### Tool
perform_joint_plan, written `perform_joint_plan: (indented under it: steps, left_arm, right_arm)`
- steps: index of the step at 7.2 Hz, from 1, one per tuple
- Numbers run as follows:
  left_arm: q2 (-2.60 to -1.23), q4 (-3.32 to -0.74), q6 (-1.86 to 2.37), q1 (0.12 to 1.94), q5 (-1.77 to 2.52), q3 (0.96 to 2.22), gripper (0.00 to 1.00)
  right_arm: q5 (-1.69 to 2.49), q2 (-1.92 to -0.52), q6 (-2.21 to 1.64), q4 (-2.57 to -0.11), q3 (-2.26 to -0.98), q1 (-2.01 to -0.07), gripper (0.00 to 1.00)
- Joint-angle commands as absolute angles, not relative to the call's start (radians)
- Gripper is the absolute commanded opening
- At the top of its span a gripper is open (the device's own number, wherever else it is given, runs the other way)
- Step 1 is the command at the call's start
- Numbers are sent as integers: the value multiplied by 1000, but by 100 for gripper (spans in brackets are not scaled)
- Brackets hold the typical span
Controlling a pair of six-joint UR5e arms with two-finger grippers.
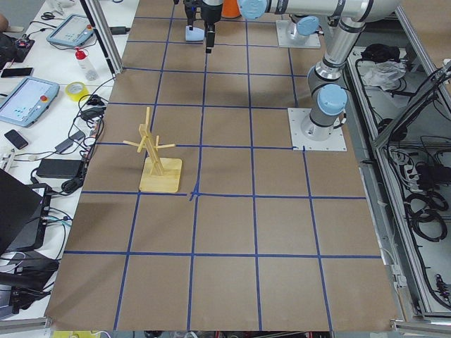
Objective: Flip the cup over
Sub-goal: 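Lower the right gripper over the upside-down white cup, then close the right gripper on the white cup and lift it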
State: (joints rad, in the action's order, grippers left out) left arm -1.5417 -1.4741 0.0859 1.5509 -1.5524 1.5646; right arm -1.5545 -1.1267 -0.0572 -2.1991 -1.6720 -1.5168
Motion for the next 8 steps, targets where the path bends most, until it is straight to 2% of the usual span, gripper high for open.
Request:
perform_joint_plan:
  steps: [1, 8]
  left_arm:
    - [-1540, -1474, 86, 1551, -1552, 1565, 100]
    - [-1540, -1477, 86, 1551, -1552, 1565, 100]
  right_arm:
    - [-1551, -1088, -54, -2273, -1675, -1499, 100]
    - [-1552, -1029, 21, -2307, -1681, -1499, 100]
